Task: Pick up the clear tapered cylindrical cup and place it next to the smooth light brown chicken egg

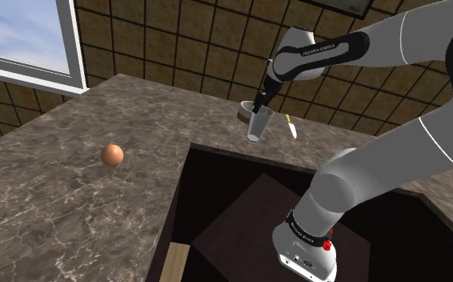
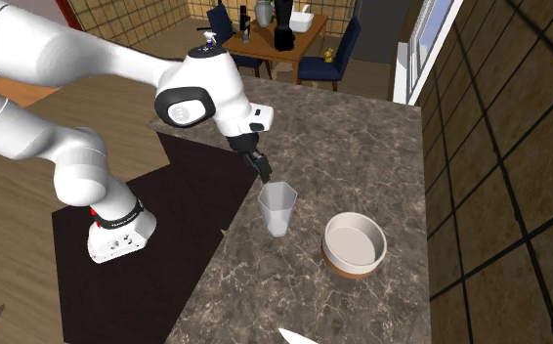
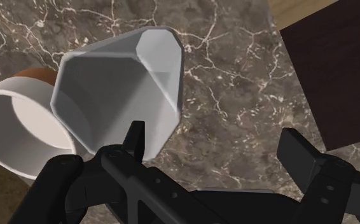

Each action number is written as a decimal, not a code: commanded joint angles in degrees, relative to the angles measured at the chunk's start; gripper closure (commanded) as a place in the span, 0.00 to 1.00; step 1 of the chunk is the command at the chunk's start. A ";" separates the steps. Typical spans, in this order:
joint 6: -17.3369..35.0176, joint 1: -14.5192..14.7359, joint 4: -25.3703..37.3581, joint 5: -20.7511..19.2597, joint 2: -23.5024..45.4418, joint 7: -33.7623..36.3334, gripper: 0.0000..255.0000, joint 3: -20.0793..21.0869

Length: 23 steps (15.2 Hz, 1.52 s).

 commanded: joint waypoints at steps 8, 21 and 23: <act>9.71 0.37 -0.25 0.78 9.01 -2.99 0.00 -4.20; 11.14 0.56 -0.49 1.11 10.22 -3.26 1.00 -4.58; 11.14 0.56 -0.49 1.11 10.21 -3.25 1.00 -4.58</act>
